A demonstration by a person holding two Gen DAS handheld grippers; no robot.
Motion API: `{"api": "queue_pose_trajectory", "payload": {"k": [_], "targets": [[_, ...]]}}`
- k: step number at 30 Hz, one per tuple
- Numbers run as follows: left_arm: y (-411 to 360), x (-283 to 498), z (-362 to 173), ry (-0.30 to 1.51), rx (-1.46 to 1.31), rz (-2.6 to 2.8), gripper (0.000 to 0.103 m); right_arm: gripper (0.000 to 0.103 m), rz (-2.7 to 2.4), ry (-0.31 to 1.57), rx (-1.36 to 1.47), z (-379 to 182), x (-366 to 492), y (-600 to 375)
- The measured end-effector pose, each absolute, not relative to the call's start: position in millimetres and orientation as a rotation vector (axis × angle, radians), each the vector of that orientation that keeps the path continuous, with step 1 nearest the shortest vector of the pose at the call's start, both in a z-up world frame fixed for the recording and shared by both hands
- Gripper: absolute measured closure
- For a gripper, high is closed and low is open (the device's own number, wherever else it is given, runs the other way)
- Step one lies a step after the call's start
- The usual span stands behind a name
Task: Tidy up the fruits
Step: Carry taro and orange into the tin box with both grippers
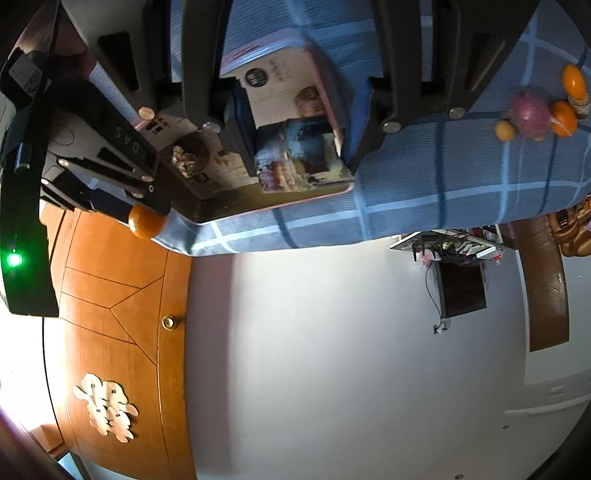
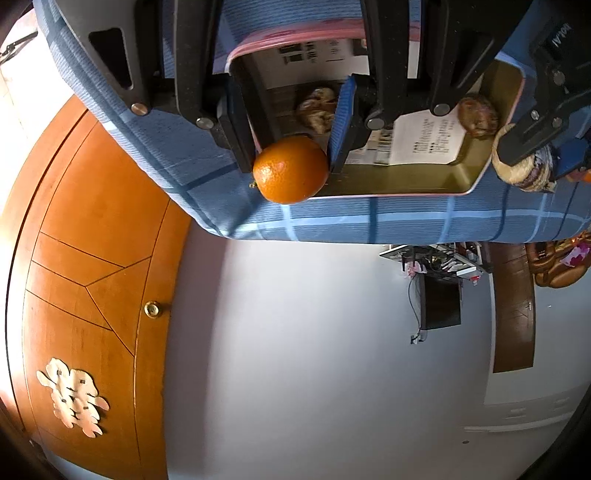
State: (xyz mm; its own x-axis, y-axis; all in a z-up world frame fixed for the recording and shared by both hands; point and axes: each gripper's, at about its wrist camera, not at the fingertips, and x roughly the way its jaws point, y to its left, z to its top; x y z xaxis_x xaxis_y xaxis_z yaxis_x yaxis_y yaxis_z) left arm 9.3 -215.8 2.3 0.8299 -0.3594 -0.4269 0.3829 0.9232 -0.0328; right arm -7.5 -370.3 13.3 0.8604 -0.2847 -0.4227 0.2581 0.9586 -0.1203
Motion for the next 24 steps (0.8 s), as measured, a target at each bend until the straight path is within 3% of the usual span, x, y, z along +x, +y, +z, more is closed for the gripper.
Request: {"api": "queue_pose_trajectory", "payload": {"k": [24], "targets": [[-253.8,47.2,-17.3,0.672,0.080,-0.363,0.057,0.060,-0.237,0.612,-0.020,-1.7,21.5,-388.9]]}}
